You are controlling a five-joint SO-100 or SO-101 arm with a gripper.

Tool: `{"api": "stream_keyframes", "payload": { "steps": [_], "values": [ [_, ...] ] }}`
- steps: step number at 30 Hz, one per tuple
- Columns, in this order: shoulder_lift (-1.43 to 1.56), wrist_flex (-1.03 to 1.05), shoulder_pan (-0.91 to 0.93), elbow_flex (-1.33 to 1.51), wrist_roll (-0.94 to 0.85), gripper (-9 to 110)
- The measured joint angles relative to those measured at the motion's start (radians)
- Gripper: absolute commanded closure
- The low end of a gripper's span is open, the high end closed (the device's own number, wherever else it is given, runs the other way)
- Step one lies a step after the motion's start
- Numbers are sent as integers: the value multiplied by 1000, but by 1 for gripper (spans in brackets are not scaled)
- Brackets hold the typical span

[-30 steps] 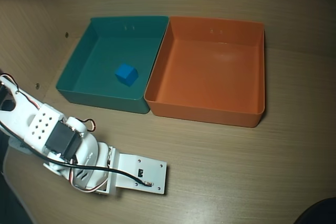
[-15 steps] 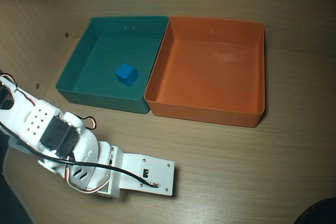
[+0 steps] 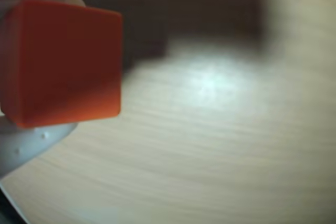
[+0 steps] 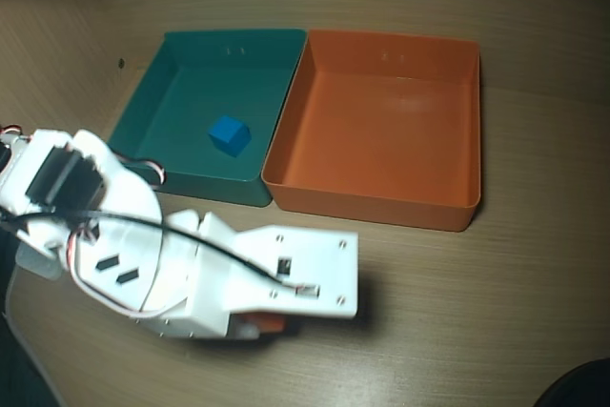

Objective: Grasp a cube and put it in the box.

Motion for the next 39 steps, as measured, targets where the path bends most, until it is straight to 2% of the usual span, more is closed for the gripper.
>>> {"api": "stream_keyframes", "payload": {
  "steps": [14,27,39],
  "values": [
    [189,0,-247,-20,0,106],
    [198,0,-505,-31,0,106],
    [-103,0,-535,-252,0,106]
  ]
}}
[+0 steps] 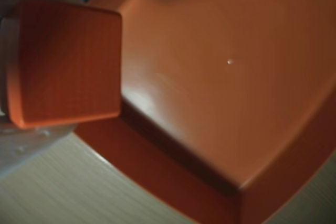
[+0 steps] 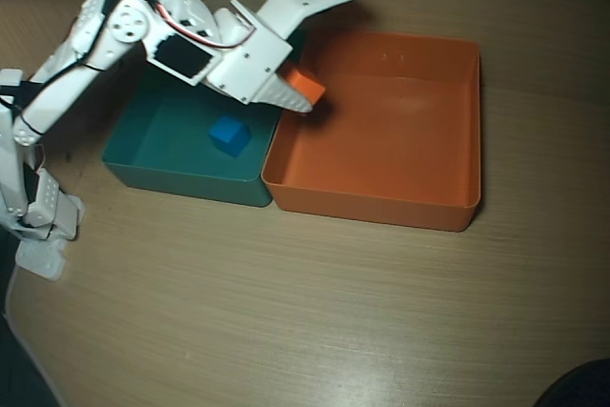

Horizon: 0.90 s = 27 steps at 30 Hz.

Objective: Grasp a cube and put it in the box.

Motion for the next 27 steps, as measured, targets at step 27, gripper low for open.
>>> {"api": "stream_keyframes", "payload": {
  "steps": [27],
  "values": [
    [-362,0,-54,-377,129,93]
  ]
}}
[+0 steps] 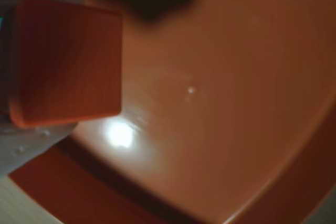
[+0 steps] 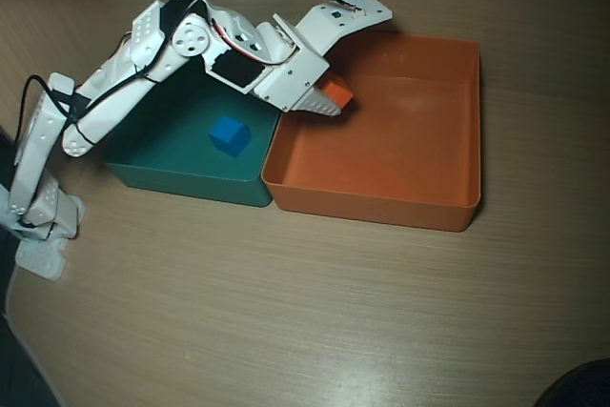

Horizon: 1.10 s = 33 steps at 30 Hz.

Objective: Grasp a cube and put it in the box.

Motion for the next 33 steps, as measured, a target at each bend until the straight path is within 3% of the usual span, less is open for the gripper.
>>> {"api": "stream_keyframes", "payload": {
  "steps": [7,12,23,33],
  "values": [
    [-2,0,3,0,0,63],
    [-2,0,8,0,0,50],
    [-2,0,20,-6,0,53],
    [5,2,21,-6,0,66]
  ]
}}
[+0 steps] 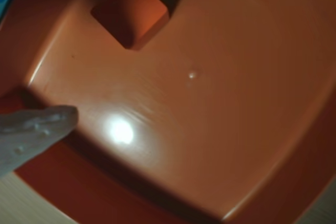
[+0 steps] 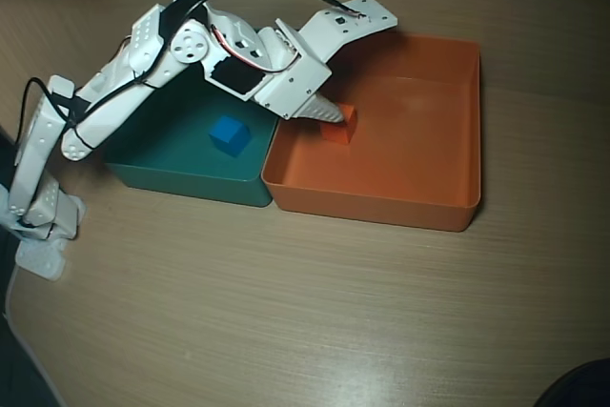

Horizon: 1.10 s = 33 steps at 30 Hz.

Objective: Grasp a cube and put it in the box.

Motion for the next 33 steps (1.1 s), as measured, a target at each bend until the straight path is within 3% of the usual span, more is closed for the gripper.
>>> {"api": "stream_keyframes", "payload": {
  "steps": [10,20,33],
  "values": [
    [195,0,31,230,0,81],
    [278,0,21,307,0,109],
    [293,0,55,311,0,107]
  ]
}}
